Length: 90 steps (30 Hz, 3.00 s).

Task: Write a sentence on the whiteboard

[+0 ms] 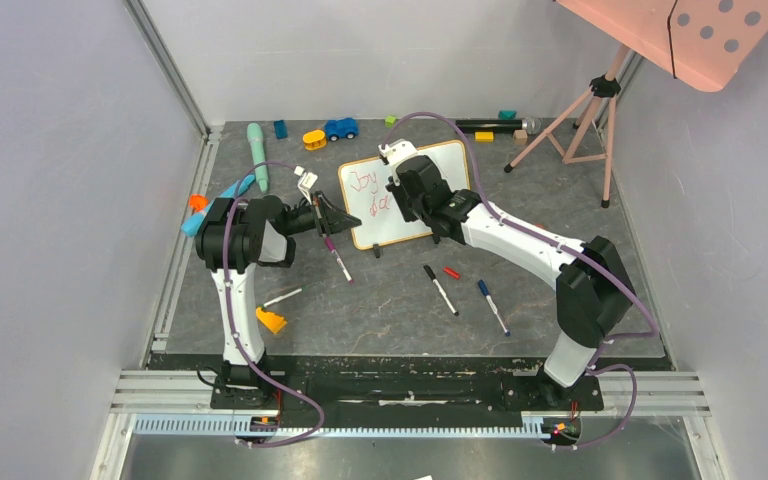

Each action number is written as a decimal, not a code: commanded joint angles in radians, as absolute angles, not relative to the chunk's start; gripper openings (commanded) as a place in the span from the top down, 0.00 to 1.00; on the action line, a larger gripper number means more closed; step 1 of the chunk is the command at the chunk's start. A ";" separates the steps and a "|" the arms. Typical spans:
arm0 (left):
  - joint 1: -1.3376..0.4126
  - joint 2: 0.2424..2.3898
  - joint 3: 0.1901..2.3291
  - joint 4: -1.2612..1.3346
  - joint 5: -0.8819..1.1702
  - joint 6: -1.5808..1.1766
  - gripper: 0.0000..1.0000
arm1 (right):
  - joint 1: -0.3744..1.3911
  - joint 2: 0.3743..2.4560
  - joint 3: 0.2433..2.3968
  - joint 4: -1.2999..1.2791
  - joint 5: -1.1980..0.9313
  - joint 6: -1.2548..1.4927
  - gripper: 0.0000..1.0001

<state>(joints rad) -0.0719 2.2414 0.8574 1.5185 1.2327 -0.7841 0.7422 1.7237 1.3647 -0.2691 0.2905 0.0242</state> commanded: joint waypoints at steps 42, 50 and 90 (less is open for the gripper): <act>-0.092 2.283 0.838 1.557 1.356 -0.682 0.98 | 0.739 1.735 1.335 -0.272 0.244 0.018 1.00; -0.093 2.281 0.838 1.557 1.355 -0.683 0.98 | 0.738 1.721 1.340 -0.291 0.320 0.017 1.00; -0.092 2.282 0.837 1.557 1.355 -0.683 0.98 | 0.667 1.678 1.357 -0.158 0.165 0.034 1.00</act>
